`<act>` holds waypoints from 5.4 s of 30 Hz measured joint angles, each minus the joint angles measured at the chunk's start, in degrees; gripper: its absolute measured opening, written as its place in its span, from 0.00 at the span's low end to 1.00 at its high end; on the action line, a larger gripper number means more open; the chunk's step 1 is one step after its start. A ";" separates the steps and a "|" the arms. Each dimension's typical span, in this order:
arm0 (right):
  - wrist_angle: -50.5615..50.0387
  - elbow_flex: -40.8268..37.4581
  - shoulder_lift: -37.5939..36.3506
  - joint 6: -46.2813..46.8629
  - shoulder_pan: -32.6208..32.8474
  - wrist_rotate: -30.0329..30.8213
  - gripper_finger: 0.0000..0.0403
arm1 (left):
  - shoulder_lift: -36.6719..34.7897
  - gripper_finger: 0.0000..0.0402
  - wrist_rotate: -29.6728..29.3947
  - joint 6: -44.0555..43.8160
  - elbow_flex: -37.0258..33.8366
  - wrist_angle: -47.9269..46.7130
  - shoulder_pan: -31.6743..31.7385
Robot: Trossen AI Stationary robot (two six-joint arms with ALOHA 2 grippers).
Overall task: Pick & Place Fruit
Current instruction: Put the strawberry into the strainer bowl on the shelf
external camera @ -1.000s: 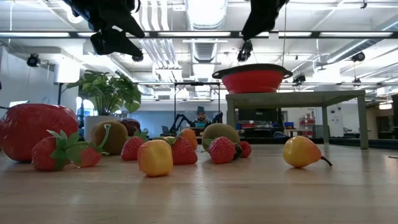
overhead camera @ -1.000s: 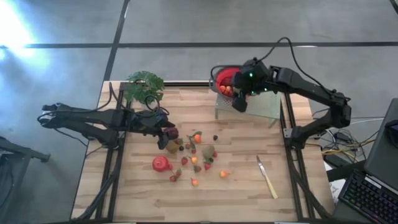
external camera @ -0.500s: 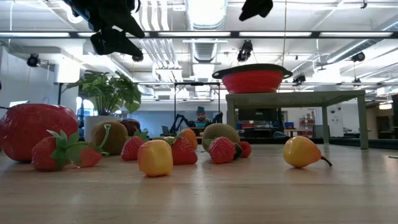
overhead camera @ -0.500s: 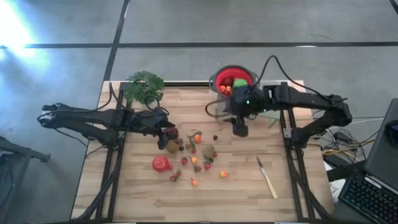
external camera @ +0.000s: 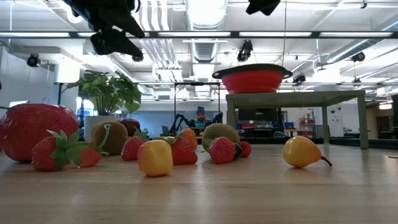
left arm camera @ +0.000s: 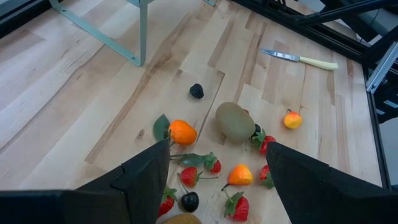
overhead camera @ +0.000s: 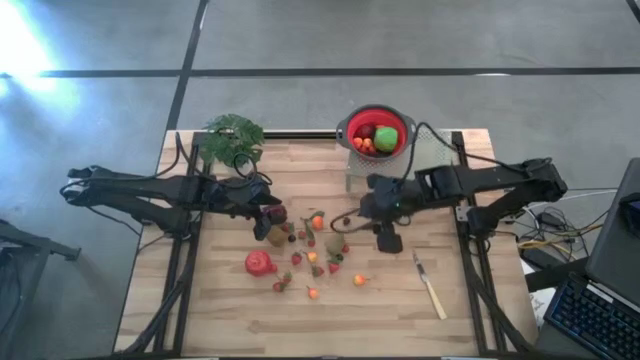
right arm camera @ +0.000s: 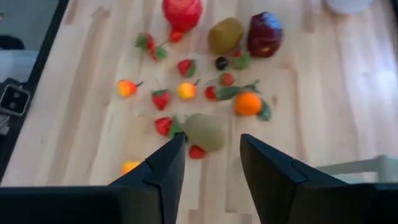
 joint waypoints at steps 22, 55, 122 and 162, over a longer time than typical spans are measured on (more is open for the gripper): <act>40.01 -24.24 0.02 -5.70 10.66 0.09 0.23 | 0.00 0.68 0.01 0.00 0.00 -0.02 0.01; 46.51 -20.56 25.60 -7.36 10.72 8.17 0.54 | 0.00 0.68 0.01 0.00 -0.02 -0.02 0.02; 9.12 -1.19 15.64 -15.41 3.15 21.47 0.34 | -0.02 0.68 0.00 0.00 -0.02 -0.49 0.01; 13.55 -1.34 7.65 -18.73 -39.74 4.60 0.43 | -0.02 0.68 0.01 0.00 -0.02 -0.41 0.00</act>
